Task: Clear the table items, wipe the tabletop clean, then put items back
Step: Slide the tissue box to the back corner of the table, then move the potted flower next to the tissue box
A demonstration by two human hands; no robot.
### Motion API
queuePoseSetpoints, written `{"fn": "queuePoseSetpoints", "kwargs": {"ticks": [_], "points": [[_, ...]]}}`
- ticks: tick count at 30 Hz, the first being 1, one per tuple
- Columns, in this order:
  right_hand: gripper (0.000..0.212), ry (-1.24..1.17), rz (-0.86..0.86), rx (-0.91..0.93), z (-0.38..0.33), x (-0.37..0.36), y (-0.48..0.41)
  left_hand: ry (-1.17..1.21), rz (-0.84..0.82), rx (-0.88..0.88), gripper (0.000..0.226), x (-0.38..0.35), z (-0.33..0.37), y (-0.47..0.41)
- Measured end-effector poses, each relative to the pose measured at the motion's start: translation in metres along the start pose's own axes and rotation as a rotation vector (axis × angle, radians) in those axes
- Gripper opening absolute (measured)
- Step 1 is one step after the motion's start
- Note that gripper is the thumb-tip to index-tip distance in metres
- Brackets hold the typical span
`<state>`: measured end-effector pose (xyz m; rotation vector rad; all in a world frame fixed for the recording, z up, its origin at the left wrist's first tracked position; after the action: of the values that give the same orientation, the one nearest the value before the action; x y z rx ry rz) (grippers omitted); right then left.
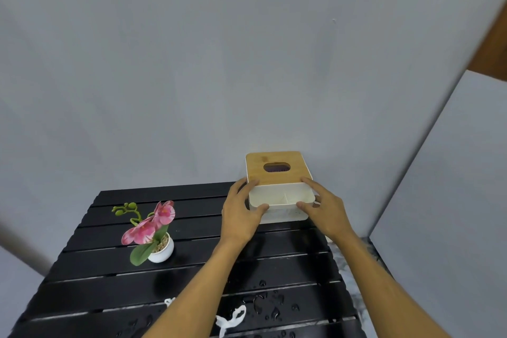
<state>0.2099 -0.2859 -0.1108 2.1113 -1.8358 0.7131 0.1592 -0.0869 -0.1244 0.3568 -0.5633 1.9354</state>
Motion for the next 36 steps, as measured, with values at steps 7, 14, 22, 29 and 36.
{"fn": "queuePoseSetpoints", "kwargs": {"ticks": [7, 14, 22, 29, 36], "points": [[0.055, 0.107, -0.086, 0.016, -0.011, 0.001, 0.005, 0.028, -0.025, 0.082, 0.066, -0.002, 0.008, -0.002], [0.052, 0.12, 0.038, 0.001, -0.016, -0.006, 0.042, 0.113, -0.11, 0.09, 0.074, 0.031, 0.007, 0.044], [0.04, -0.001, 0.115, -0.019, -0.06, -0.062, 0.086, -0.01, -0.089, 0.164, 0.049, 0.11, -0.044, 0.117], [0.039, -0.024, -0.2, 0.009, -0.1, -0.151, 0.114, -0.274, -0.002, 0.146, 0.043, 0.189, -0.096, 0.149], [0.053, -0.016, -0.264, 0.045, -0.126, -0.217, 0.117, -0.436, 0.022, 0.124, 0.048, 0.22, -0.126, 0.144]]}}
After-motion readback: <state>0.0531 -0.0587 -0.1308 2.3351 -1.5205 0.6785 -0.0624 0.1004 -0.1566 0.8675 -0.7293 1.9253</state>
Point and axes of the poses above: each hand's wrist, its own y-axis away from the middle knuckle, its own x-axis out of the back of the hand, z = x × y, the point moved 1 cm from there along -y, towards the middle knuckle, and after that the axes turned 1 degree about z, right-handed, at the moved point
